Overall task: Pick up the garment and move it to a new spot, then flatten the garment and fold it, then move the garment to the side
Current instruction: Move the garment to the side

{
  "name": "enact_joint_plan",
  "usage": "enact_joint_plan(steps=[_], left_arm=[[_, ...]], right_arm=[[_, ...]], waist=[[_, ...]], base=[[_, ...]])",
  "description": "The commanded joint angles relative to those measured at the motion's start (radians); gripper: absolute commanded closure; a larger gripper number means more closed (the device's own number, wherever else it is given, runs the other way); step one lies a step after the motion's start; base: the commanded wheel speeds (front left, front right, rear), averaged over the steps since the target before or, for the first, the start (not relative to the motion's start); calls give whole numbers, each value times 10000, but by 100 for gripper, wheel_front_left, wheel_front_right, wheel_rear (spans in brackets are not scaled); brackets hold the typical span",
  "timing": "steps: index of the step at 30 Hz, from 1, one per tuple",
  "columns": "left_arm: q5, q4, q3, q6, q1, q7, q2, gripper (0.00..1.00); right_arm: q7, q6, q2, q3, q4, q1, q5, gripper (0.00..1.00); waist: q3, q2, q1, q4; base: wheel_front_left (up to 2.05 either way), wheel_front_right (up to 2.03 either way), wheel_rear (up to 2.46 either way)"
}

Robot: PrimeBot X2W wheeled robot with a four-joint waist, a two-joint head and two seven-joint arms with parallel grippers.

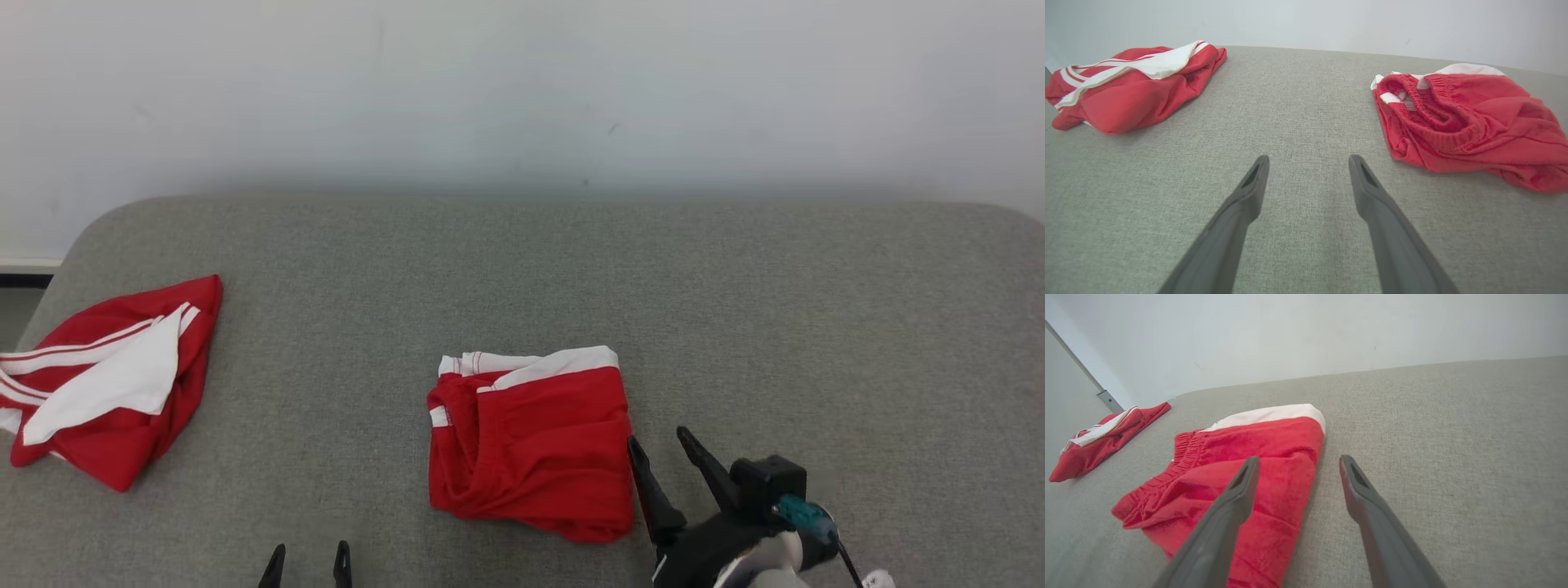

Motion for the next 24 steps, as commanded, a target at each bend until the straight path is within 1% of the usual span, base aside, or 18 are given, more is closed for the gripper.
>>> enact_joint_plan(steps=[1, 6, 7, 10, 15, 18, 19, 20, 21, 24], left_arm=[[-144, 12, -47, 49, -228, -33, -5, 0], [-170, 39, -240, 112, -444, -33, -10, 0], [-170, 39, -240, 112, -444, -33, -10, 0], [-260, 47, -370, 162, -476, -33, -6, 0], [-359, 35, -513, 197, -612, -33, -8, 0], [-379, 69, -581, 204, -685, -33, -7, 0], [-385, 66, -604, 216, -725, -33, -8, 0], [-390, 68, -626, 224, -752, -33, -8, 0], [-399, 64, -644, 235, -771, -33, -8, 0], [-376, 63, -646, 221, -755, -33, -7, 0]], right_arm=[[0, -27, 8, -24, 317, -482, 87, 0], [41, -27, 9, 11, 1625, -1496, 214, 0], [41, -27, 9, 11, 1625, -1496, 214, 0], [221, -27, 3, 37, 2455, -1878, 354, 0], [691, -27, 5, 492, 3403, -2300, 862, 0], [706, -27, 11, 704, 3833, -2395, 1025, 0], [662, -27, 11, 774, 3902, -2422, 1081, 25], [650, -27, 11, 866, 3971, -2455, 1098, 76], [618, -27, 14, 953, 4030, -2496, 1147, 100], [388, -27, 14, 1066, 4169, -2656, 1193, 100]], waist=[[422, 0, 0, 438], [667, 0, 0, 806], [667, 0, 0, 806], [780, 0, 0, 955], [922, 0, 0, 1095], [977, 0, 0, 1111], [987, 0, 0, 1107], [995, 0, 0, 1097], [995, 0, 0, 1079], [942, 0, 0, 965]], base=[[0, 0, 0], [0, 0, 0], [0, 0, 0], [0, 0, 0], [0, 0, 0], [0, 0, 0], [0, 0, 0], [0, 0, 0], [0, 0, 0], [0, 0, 0]])
